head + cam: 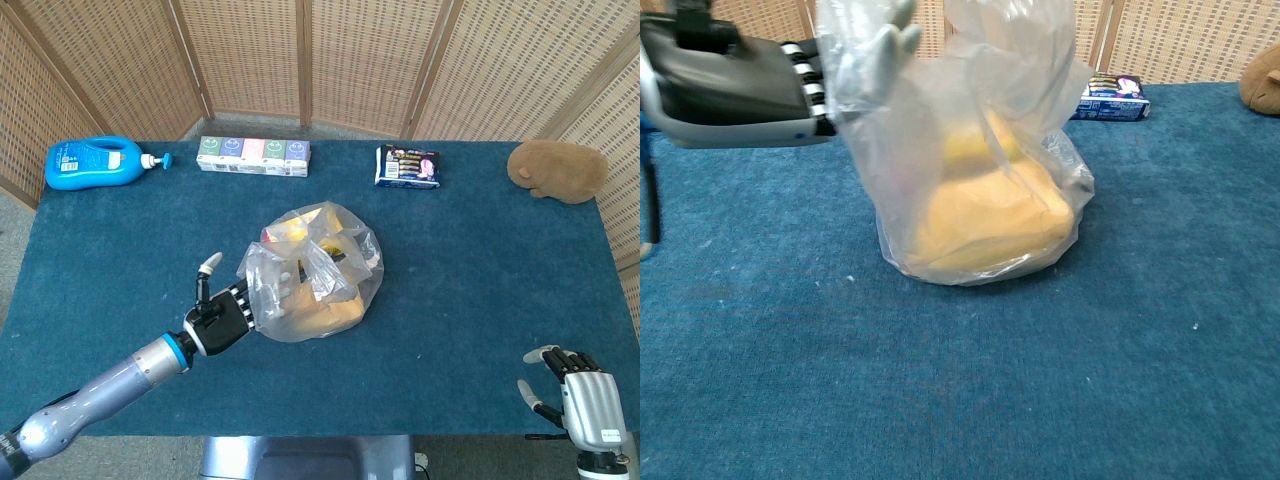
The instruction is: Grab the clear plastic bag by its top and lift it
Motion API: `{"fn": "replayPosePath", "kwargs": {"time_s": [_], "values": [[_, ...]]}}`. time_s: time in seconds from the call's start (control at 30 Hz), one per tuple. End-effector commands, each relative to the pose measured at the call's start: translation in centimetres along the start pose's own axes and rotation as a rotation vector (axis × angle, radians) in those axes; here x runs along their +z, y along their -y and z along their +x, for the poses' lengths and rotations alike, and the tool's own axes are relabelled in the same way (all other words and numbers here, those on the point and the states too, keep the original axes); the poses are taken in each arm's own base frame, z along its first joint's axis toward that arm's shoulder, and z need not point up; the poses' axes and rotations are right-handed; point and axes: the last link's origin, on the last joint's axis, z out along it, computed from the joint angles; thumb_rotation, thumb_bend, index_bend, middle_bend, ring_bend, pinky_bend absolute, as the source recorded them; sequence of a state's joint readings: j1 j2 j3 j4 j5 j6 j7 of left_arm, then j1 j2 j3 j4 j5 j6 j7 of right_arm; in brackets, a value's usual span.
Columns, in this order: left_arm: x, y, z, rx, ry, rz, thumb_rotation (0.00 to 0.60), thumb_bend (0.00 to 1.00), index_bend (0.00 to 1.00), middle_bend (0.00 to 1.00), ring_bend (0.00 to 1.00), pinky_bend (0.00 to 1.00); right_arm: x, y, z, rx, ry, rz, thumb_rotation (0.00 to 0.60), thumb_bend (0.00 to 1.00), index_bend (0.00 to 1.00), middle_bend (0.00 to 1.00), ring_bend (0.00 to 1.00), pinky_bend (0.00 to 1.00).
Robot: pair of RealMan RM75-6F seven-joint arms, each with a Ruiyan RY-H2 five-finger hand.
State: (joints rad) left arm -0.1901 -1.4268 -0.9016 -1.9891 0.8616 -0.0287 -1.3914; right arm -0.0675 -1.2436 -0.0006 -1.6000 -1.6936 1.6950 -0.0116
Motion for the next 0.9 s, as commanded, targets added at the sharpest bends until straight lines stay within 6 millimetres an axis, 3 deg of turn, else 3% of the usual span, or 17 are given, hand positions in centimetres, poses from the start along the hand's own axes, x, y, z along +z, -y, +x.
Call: {"fn": "replayPosePath", "kwargs": {"time_s": [0.03,0.13,0.33,0.47,0.57,0.9], "values": [[-1.0,-0.6,1.3,0.02,-0.029,-0.001,0.0,0.25,0.21,0.32,0.29,0.41,0.0,-0.1,0.0,0.0,0.001,-0.003,0.6,0.29,0.44,0.46,0.5,0.4],[-0.4,-0.3,1.8,0.021,-0.042,0.014,0.0,0.26,0.21,0.32,0.28,0.35,0.0,-0.1,0.0,0.002,0.002,0.0,0.6,0.29,0.44,0.46,0.5,0.4],[2.2,0.3,0.1,0.024,0.009,0.025,0.0,0.26,0.13,0.3,0.24,0.31,0.0,0.2,0.0,0.003,0.002,0.007,0.6,0.29,0.44,0.46,0.5,0.4],[2.9,0.7,-0.9,-0.005,0.028,0.042,0.0,0.25,0.01,0.14,0.08,0.21,-0.1,0.1,0.1,0.0,-0.002,0.001,0.6,0.29,0.44,0.46,0.5,0.4],[3.1,0.9,-1.1,-0.009,0.023,0.051,0.0,0.23,0.0,0.03,0.0,0.13,-0.1,0.1,0.2,0.0,-0.003,0.001,0.6,0.29,0.44,0.46,0.5,0.4],[2.9,-0.1,-0.8,0.016,-0.018,0.019,0.0,0.22,0.0,0.0,0.0,0.06,0.0,0.2,0.1,0.0,-0.003,0.006,0.6,0.29,0.44,0.46,0.5,0.39]]}}
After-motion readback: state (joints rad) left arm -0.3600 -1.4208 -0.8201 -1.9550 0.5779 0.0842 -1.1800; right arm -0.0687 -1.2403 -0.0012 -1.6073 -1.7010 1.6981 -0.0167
